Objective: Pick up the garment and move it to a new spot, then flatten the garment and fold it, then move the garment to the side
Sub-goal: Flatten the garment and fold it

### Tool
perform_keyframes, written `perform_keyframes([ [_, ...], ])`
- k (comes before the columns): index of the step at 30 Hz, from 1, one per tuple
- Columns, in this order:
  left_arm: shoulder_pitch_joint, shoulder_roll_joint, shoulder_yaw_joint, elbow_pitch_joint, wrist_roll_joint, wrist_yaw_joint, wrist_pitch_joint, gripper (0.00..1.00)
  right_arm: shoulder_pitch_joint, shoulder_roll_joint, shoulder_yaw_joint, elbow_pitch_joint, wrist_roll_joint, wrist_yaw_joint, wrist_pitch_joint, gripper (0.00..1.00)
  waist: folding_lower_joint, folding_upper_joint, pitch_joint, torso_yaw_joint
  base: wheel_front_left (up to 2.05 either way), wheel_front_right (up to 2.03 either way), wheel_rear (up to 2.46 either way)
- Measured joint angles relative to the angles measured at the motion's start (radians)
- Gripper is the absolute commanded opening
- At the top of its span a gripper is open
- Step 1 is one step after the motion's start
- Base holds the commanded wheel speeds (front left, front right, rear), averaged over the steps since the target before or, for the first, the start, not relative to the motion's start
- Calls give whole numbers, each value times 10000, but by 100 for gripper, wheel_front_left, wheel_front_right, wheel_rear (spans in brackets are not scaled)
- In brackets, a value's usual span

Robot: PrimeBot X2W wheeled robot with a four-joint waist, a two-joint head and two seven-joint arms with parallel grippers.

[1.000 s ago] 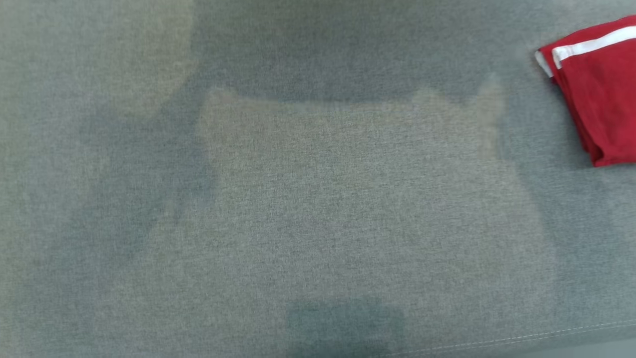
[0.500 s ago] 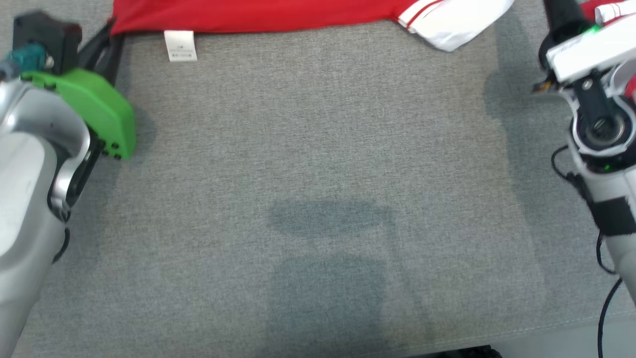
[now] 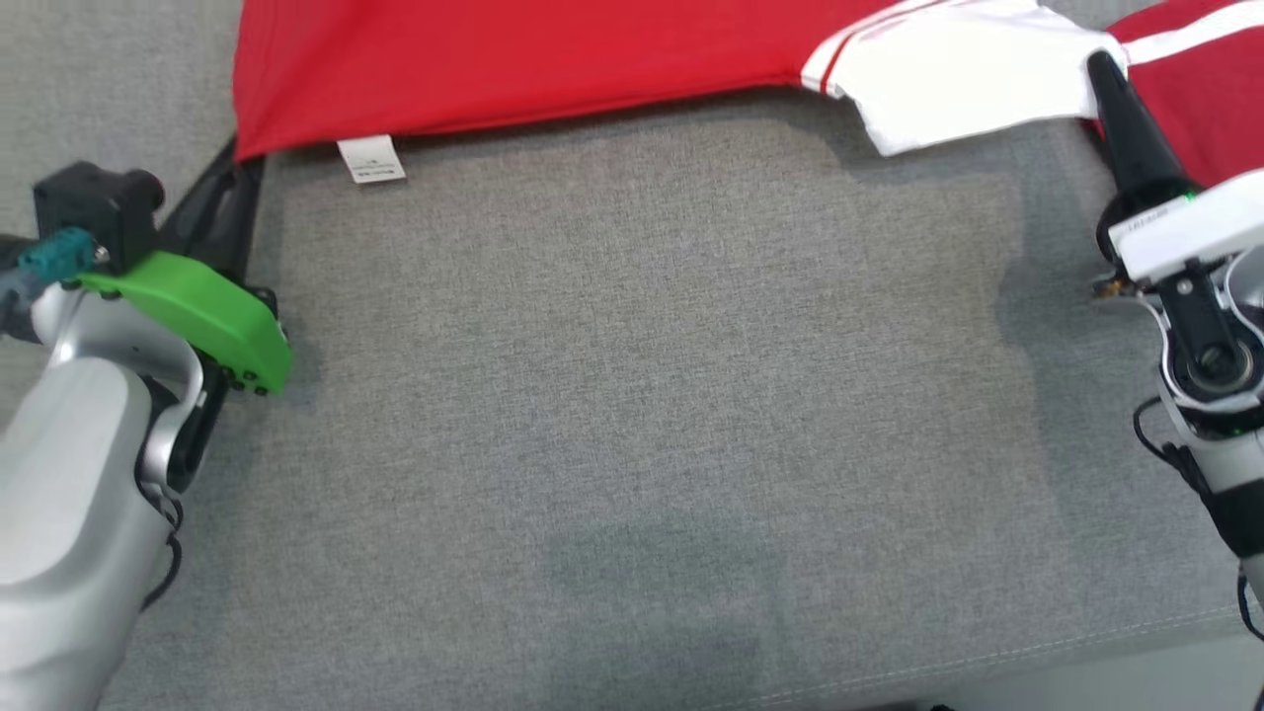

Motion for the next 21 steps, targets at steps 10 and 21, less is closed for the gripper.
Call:
perform_keyframes([
  [10,1928,-136,-69,12,-282,-127,-874,0,2017,-512,403,-673,115,240,255,0,0,0,-1249,114,0,0,0],
  [21,4609,-65,109,-117,-750,362,-1317,0,4823,-1154,483,-1691,759,184,564,0,0,0,-2633,58,0,0,0],
])
